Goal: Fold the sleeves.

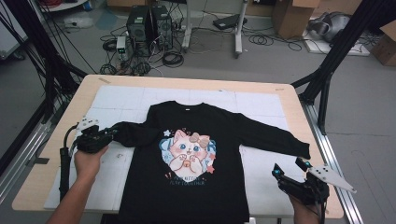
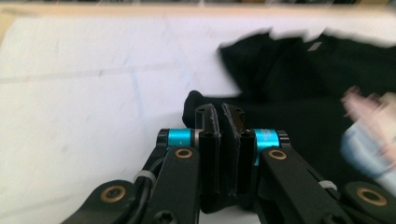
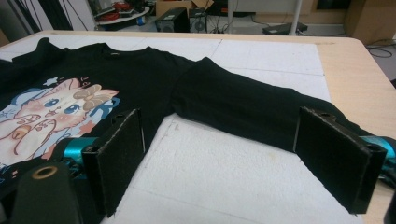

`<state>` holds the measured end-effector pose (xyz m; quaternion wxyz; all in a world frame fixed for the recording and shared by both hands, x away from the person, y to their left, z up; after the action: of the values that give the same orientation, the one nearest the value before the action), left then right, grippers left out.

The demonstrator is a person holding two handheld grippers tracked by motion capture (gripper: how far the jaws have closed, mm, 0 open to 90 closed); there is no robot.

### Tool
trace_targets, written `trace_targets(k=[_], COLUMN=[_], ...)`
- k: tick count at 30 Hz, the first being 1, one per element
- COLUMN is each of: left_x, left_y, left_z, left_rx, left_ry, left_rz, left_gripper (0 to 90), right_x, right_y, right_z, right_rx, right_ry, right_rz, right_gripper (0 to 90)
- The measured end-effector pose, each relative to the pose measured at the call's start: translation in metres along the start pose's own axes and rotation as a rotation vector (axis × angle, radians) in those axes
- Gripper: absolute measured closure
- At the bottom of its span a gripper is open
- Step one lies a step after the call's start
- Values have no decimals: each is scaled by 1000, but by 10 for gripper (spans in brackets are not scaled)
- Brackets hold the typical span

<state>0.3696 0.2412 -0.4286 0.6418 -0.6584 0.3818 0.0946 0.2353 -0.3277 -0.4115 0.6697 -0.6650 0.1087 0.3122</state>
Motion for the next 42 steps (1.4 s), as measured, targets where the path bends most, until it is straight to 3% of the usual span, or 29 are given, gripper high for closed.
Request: trace_targets(k=[7,12,18,23,26,32,40,41,42], left_x=[-3,4,18,33,42,57,74,75,76], left_y=[-36,-50,-53,-49,-46,-36,-21,-20,-20], left_z=[-53,-93,-140,-184,-206,-231,-250,-251,-250], left_rx=[141,221,296,399,433,455,446,439,429], left_ry=[84,142,236,306,342,374,430,438,433], left_rz=[-28,-28,1,50,72,112,176,179,181], left_gripper=[847,847,847,847,847,847,826,766,647], right_x=[0,0,-2,-2,-2,-3,-5,-5,-5], right_y=[0,0,0,1,1,2,3,3,3], right_z=[1,0,-1,-2,-2,-3,-7,-7,-7], right_rx=[0,-1,4,5,5,10,21,20,20], right_ry=[2,6,8,12,13,17,24,25,24], right_rz=[2,1,2,2,0,2,1,0,0], right_gripper=[147,147,147,147,147,147,147,147,147])
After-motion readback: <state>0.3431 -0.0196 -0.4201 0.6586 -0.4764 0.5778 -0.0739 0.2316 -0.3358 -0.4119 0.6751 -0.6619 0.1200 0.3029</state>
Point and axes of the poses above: each handheld gripper's, and its own axes: x roughly forward along the jaws, y roughly out of its underside, z roughly to its left, the point moved 5 cm from there along x, roughly forward along the jaws, and after that the axes turned 13 degrees about z, right-handed, at the moved point
